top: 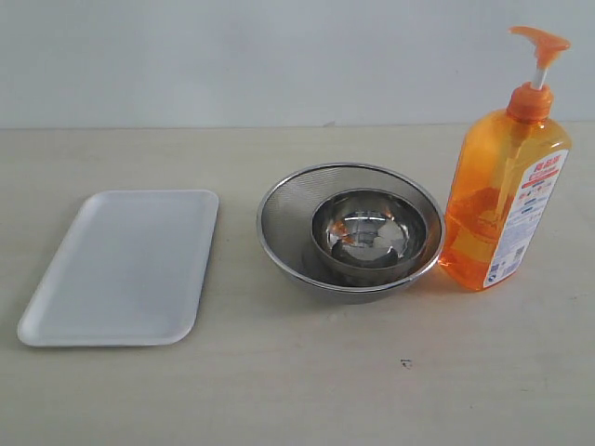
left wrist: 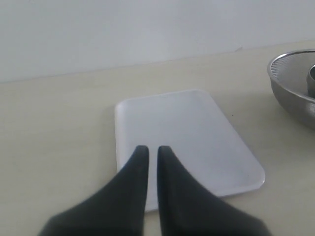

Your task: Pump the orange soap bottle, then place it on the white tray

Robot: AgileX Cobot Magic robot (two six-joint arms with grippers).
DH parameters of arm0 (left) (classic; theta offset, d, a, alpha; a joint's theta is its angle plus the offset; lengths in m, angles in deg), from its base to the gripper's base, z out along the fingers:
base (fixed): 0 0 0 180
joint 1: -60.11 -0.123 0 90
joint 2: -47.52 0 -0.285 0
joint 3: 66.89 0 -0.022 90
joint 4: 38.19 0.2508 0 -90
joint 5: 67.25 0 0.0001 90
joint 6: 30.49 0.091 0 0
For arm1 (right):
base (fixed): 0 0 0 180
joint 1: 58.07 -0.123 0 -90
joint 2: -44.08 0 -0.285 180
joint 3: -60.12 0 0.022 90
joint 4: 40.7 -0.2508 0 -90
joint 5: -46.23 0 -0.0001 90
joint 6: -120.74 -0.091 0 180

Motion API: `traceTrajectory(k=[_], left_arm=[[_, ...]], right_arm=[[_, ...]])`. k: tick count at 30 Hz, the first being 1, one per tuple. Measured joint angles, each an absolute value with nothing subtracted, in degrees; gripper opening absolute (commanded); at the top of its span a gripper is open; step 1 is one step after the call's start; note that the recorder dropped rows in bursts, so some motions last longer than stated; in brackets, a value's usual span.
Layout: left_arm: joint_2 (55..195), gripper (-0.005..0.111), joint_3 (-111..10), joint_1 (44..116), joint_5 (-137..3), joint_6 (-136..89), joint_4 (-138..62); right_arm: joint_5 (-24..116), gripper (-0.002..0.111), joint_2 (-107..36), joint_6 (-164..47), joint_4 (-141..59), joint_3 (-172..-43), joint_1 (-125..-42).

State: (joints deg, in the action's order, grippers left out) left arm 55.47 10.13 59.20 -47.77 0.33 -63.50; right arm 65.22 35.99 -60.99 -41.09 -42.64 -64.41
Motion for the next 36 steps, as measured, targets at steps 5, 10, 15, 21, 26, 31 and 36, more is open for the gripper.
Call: traceTrajectory(k=[5,10,15,21,26,31,36], left_arm=[[55.5,0.006,10.1,59.2,-48.1,0.2,-63.6],[55.5,0.006,10.1,59.2,-48.1,-1.8,-63.7],[55.5,0.006,10.1,59.2,-48.1,-5.2,-63.8],[55.5,0.006,10.1,59.2,-48.3,-18.0,-53.4],[55.5,0.006,10.1,59.2,-48.6,-26.8,-44.7],[55.5,0.006,10.1,59.2,-49.3,-30.1,-40.7],[55.5,0.006,10.1,59.2,-49.3,-31.1,-40.2]], right_arm=[[65.2,0.0,36.0,-61.0,-41.1,-42.6,-64.4],[65.2,0.0,36.0,-61.0,-41.1,-42.6,-64.4],[65.2,0.0,36.0,-61.0,-41.1,-42.6,-64.4],[65.2,0.0,36.0,-61.0,-41.1,-42.6,-64.4],[65.2,0.0,36.0,-61.0,-41.1,-42.6,-64.4],[65.2,0.0,36.0,-61.0,-41.1,-42.6,-64.4],[65.2,0.0,36.0,-61.0,-41.1,-42.6,-64.4]])
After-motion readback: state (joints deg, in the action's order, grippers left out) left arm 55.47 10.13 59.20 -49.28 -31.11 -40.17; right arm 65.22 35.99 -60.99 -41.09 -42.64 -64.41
